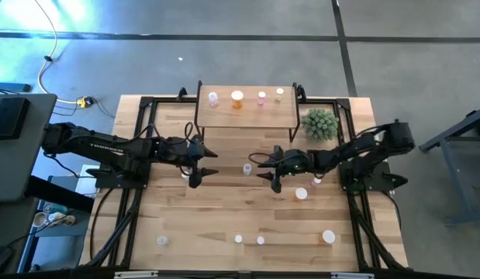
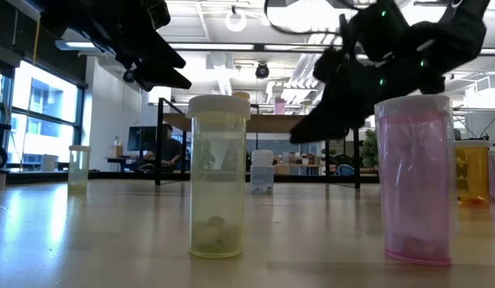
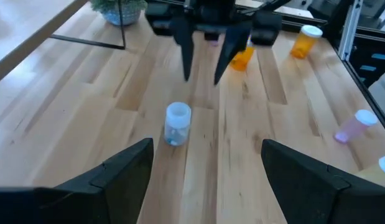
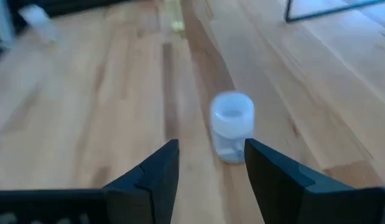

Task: Pick and place medicine bottles onto shelf by color
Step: Put the top transparent pill bottle aligned with the other transparent pill bottle on the shelf

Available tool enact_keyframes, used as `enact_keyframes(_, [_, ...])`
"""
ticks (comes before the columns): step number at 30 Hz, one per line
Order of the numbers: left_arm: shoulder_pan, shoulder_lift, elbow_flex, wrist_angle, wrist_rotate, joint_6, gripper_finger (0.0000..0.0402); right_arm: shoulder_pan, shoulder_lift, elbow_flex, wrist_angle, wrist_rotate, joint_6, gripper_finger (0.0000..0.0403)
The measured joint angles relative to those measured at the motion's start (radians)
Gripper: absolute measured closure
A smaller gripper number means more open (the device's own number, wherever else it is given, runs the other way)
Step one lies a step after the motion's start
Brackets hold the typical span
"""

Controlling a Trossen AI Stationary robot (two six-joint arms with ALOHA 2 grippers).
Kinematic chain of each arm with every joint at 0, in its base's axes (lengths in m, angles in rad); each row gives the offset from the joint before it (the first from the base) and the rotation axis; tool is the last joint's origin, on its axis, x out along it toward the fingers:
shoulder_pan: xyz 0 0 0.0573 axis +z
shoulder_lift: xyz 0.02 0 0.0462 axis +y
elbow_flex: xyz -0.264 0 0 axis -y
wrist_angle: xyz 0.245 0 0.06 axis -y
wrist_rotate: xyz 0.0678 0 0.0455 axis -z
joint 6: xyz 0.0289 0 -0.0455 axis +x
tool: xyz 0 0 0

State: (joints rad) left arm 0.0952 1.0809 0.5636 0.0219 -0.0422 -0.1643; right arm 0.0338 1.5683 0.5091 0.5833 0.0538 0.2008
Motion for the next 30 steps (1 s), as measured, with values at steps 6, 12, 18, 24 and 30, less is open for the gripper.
enact_keyframes(6, [0.000,0.003,0.000,0.001,0.000,-0.001,0.0112,0.000,0.140,0.000,0.117,0.086,0.000,0.0230])
enact_keyframes(12, [0.000,0.003,0.000,0.000,0.004,-0.030,0.0112,0.000,0.222,0.000,0.192,0.110,0.002,0.0224])
enact_keyframes(18, [0.000,0.003,0.000,0.006,0.001,-0.042,0.0112,-0.001,0.249,0.001,0.203,0.106,-0.001,0.0210])
enact_keyframes(24, [0.000,0.003,0.000,0.008,0.001,-0.045,0.0112,-0.001,0.260,0.044,0.198,0.094,-0.055,0.0203])
enact_keyframes(30, [0.000,0.003,0.000,0.010,0.001,-0.053,0.0112,-0.008,0.263,0.069,0.137,0.091,-0.072,0.0203])
